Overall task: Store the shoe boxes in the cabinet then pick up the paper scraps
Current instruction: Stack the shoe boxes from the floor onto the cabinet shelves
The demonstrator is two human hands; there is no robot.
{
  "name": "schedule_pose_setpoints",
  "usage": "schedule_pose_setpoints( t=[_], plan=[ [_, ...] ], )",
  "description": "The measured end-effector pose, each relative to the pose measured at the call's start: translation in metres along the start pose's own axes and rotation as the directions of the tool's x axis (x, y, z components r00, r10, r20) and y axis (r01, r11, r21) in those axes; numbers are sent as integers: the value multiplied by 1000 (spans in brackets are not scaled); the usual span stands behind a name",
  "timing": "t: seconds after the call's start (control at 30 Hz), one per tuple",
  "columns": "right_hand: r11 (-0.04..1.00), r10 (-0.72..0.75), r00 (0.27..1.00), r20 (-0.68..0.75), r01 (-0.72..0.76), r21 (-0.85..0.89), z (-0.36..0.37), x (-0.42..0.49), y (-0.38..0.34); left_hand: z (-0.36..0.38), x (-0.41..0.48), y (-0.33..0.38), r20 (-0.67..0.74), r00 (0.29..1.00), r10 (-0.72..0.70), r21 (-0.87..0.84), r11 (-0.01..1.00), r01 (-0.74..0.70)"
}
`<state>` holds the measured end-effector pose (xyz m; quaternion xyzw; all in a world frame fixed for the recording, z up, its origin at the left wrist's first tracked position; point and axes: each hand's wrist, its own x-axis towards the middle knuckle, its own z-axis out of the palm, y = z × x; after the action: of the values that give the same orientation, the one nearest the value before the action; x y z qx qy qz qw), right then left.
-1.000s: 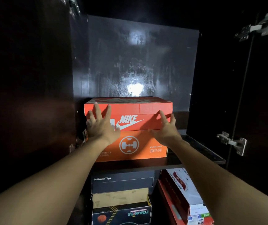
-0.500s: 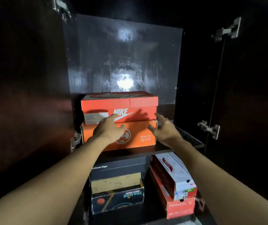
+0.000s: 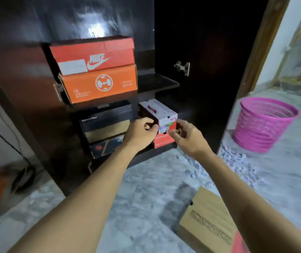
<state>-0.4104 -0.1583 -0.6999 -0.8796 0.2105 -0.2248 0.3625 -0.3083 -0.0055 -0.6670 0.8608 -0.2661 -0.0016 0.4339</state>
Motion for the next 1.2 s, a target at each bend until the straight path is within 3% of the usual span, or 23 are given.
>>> schedule_pose_setpoints(
  t=[0.2,0.33,0.5,0.73,0.87,0.97,1.03,1.1,1.2],
  plan=[
    [980,200,977,-69,-201,-9,-8,-106,85,104,-65,-15,228,972,-57,-86,993,78],
    [926,356,932,-69,-361,-106,-14,-168,142,174,-104,-29,410,907,-93,-48,991,124],
    [830,532,841,-96,-541,-138,-6,-230,200,246,-145,-59,536,819,-205,66,977,201],
    [633,762,641,-96,-768,-100,24,-287,267,311,-180,-124,509,721,-470,275,883,380],
    [512,856,514,-60,-858,-37,49,-303,290,326,-193,-142,458,714,-529,286,849,445],
    [516,856,515,-47,-857,12,61,-306,298,334,-194,-144,423,726,-542,280,840,464],
    [561,827,555,-90,-826,52,62,-311,302,332,-196,-151,394,747,-536,309,843,441],
    [621,783,606,-137,-770,143,61,-324,309,326,-201,-164,355,768,-534,340,838,426],
    [634,772,608,-186,-714,296,56,-340,315,321,-209,-182,352,751,-559,342,823,453]
  ],
)
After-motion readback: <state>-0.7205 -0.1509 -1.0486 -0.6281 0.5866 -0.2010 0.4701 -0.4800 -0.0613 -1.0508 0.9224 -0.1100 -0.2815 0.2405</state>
